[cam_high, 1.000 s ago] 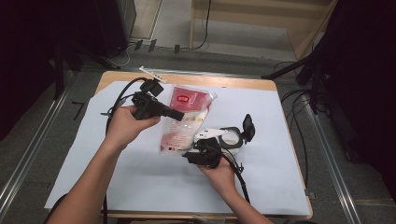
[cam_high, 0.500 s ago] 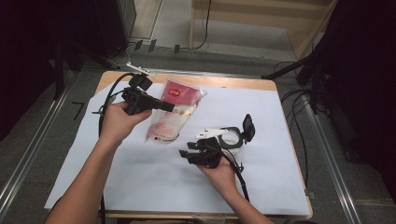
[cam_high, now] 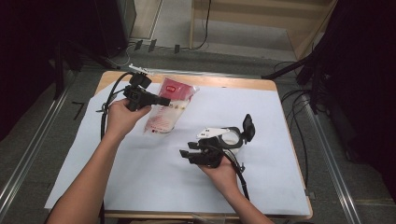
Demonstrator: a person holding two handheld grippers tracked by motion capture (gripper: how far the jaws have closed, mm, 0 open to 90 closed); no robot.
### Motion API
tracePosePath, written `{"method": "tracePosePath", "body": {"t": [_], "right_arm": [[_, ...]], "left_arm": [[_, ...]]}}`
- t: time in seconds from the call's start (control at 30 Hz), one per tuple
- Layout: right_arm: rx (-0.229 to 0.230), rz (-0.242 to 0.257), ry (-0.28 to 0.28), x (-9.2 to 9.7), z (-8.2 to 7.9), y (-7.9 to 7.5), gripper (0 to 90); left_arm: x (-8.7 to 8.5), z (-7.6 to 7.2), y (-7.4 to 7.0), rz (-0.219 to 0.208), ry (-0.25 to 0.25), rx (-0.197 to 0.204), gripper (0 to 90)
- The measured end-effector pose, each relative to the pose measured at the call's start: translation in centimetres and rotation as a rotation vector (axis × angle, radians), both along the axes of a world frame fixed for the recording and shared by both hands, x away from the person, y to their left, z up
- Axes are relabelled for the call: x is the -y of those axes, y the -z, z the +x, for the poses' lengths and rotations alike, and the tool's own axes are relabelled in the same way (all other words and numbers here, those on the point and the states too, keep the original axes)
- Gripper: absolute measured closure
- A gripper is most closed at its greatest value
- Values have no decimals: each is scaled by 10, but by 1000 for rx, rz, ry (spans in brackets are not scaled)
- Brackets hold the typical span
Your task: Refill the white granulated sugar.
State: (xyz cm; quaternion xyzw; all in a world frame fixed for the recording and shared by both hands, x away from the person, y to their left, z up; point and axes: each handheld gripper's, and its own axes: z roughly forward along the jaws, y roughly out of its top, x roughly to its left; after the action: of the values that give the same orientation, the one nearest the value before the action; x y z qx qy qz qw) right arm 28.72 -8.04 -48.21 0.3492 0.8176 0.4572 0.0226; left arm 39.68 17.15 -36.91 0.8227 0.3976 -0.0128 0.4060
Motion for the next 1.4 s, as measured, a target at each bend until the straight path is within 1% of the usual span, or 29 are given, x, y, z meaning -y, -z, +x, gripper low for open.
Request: {"method": "tracePosePath", "body": {"t": [0.03,0.13,0.17,0.2,0.23,0.27,0.33,0.4,0.43,0.5,0.57,0.63,0.67,0.73,0.77,0.83,0.9,1.03,1.2,1.27,1.33,1.37,1.4], "right_arm": [[2,0,1,0,0,0,526],[-4,1,1,1,0,0,526],[-1,1,2,2,0,-1,526],[0,2,2,2,0,-1,526],[-2,4,3,2,0,-1,527],[1,5,2,2,0,-2,527],[1,7,2,3,0,-2,527],[-1,6,1,3,0,-3,527],[-2,6,1,3,0,-4,527],[2,13,-3,4,1,-5,527],[2,15,-3,4,1,-7,526],[0,12,-4,5,1,-8,526],[-1,12,-6,5,1,-9,525],[3,13,-8,5,2,-9,525],[8,14,-11,5,2,-9,525],[8,13,-13,5,2,-11,525],[14,18,-14,5,2,-12,525],[24,21,-24,3,2,-13,525],[26,22,-33,2,2,-13,527],[24,29,-29,2,2,-14,528],[32,35,-30,3,2,-15,528],[31,38,-31,4,2,-16,529],[34,39,-30,4,2,-16,530]], "left_arm": [[0,1,3,7,6,1,900],[-1,4,12,17,4,-17,900],[-2,5,14,3,12,-20,900],[-4,5,15,-6,9,-23,900],[-4,5,15,-13,3,-26,900],[-5,5,15,-11,1,-22,900],[-7,4,15,-10,12,-24,900],[-9,3,16,-22,11,-28,895],[-10,2,16,-19,15,-23,890],[-13,0,16,-15,13,-30,878],[-15,-4,15,2,10,-15,871],[-19,-6,15,-4,14,-20,864],[-21,-7,16,-14,10,-24,858],[-26,-9,17,-39,26,-27,843],[-27,-10,17,-48,20,-29,834],[-31,-12,16,-54,22,-39,819],[-35,-14,16,-54,19,-39,802],[-44,-20,19,-90,15,-52,751],[-51,-28,19,-91,21,-51,659],[-53,-31,19,-88,10,-48,647],[-55,-34,19,-85,2,-45,631],[-57,-35,18,-75,-2,-36,620],[-58,-37,18,-82,-9,-32,611]]}}
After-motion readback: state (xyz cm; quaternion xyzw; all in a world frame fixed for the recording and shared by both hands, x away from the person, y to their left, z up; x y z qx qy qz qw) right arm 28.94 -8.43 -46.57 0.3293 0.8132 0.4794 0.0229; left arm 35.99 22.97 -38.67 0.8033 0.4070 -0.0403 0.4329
